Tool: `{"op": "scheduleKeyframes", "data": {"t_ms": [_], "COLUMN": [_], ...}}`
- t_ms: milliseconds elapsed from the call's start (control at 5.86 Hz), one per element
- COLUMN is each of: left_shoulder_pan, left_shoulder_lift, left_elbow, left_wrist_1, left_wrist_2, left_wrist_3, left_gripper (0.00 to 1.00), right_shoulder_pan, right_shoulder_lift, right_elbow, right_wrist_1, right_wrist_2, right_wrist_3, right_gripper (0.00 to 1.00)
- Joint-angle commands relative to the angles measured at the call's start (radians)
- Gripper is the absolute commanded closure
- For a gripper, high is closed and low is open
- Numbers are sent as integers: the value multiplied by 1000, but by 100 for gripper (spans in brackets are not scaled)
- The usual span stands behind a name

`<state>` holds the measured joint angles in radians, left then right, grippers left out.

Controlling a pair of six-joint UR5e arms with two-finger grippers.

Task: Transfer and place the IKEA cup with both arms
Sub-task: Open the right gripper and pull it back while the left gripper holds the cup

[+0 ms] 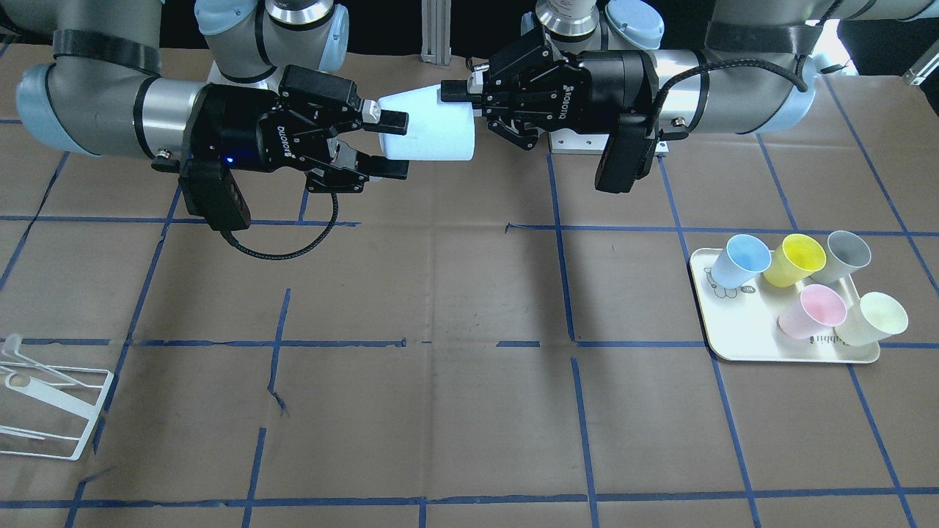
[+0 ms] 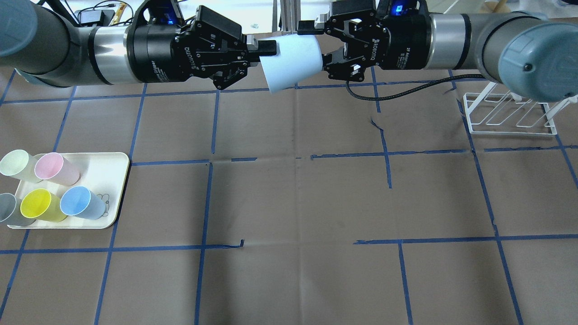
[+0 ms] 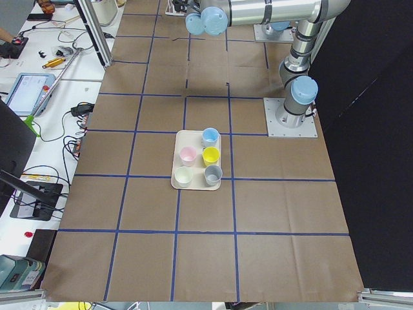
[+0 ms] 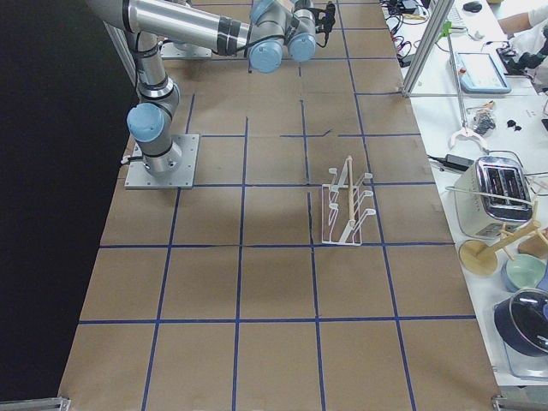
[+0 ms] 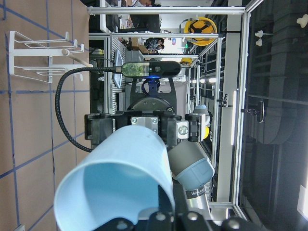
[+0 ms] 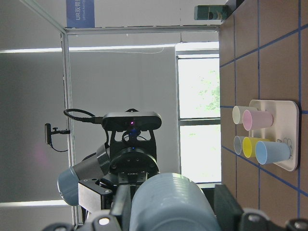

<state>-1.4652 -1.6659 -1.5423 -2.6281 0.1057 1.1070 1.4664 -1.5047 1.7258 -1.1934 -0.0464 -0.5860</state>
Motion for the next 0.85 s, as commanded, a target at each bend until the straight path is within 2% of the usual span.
{"op": "scheduleKeyframes", "data": {"t_ms": [0, 171, 341, 683], "left_shoulder_pan": [3, 3, 5, 5], "left_shoulder_lift": [-2, -2, -2, -2], "left_elbow": [-4, -4, -4, -4], "left_wrist_1": [0, 0, 0, 0], "left_wrist_2": [-1, 0, 0, 2], "left_wrist_3": [2, 1, 1, -1], "left_gripper": [100, 100, 99, 99], "right_shoulder_pan": [0, 2, 0, -8], "right_shoulder_lift": [-2, 0, -2, -5], "right_elbow": [0, -2, -6, -15], "right_wrist_1": [0, 0, 1, 1], "right_wrist_2": [0, 0, -1, -1], "right_wrist_3": [0, 3, 17, 25], "right_gripper": [80, 63, 1, 0]}}
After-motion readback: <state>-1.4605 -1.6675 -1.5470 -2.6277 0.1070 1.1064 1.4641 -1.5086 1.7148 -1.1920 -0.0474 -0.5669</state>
